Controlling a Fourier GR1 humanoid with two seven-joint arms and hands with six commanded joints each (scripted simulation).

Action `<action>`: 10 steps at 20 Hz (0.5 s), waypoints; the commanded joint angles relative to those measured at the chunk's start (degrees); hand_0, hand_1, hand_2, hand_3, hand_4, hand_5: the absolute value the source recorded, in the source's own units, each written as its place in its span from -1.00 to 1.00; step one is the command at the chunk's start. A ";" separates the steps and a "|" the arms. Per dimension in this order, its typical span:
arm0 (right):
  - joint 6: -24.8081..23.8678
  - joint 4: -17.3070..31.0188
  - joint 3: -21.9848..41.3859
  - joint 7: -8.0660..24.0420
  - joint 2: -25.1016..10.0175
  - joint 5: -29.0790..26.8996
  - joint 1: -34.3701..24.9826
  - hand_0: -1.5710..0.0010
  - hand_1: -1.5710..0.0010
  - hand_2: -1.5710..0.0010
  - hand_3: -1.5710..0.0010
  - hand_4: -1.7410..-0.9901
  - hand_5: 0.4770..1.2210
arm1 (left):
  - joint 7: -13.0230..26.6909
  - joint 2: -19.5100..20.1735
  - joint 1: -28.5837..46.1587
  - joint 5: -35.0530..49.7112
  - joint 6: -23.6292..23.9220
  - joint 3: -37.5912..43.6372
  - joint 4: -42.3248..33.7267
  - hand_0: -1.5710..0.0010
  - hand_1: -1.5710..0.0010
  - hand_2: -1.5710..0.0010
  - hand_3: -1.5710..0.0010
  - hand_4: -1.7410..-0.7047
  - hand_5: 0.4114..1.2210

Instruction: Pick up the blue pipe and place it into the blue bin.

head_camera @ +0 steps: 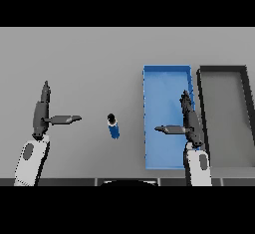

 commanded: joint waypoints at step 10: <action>3.15 -7.49 6.25 -4.51 -5.24 7.54 6.49 1.00 1.00 1.00 1.00 0.37 -0.62 | -5.25 11.02 1.52 1.73 -18.09 -3.34 -1.65 1.00 1.00 1.00 1.00 0.28 -0.57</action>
